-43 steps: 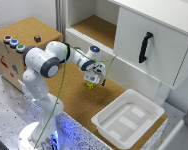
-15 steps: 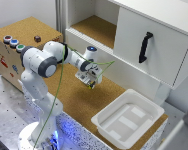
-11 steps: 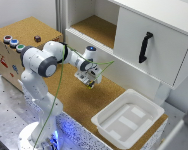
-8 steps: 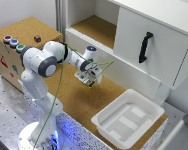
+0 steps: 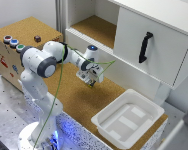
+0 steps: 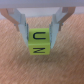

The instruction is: Lift the yellow block

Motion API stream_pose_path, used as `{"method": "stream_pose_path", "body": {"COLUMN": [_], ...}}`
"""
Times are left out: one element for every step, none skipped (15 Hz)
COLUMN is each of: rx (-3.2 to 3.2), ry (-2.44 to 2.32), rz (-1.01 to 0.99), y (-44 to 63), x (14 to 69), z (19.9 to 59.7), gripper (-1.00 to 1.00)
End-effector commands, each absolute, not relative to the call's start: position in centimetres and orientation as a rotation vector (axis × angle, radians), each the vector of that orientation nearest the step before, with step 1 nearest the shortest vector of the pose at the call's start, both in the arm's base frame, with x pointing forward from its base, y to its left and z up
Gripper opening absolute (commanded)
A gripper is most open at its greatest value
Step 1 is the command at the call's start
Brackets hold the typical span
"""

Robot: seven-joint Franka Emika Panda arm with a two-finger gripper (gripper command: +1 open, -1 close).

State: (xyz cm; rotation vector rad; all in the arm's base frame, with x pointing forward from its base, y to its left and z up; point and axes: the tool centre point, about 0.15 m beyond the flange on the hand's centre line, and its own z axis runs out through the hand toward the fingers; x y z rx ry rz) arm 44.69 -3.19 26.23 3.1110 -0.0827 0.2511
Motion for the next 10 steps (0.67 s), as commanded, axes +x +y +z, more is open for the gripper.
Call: {"method": "stream_pose_path", "body": {"rx": [3.021, 3.009, 2.987, 2.961, 2.939, 2.922, 2.924, 2.933, 2.956, 2.976], "ry": [-0.245, -0.308, -0.355, -0.429, -0.499, -0.549, -0.602, -0.643, -0.638, -0.65], "rz": [0.425, 0.44, 0.454, 0.468, 0.48, 0.471, 0.458, 0.436, 0.398, 0.374], "y": [-12.6, -14.8, -17.0, -20.1, -22.8, -25.4, -28.2, -30.4, -31.8, -33.3], "x": [45.0, 44.8, 44.6, 44.1, 43.7, 43.2, 42.5, 41.9, 41.6, 41.2], "z": [33.2, 34.0, 34.7, 35.6, 36.4, 36.8, 37.0, 37.0, 36.7, 36.6], "gripper": [-1.0, -1.0, -1.0, -1.0, -1.0, -1.0, -1.0, -1.0, -1.0, -1.0]}}
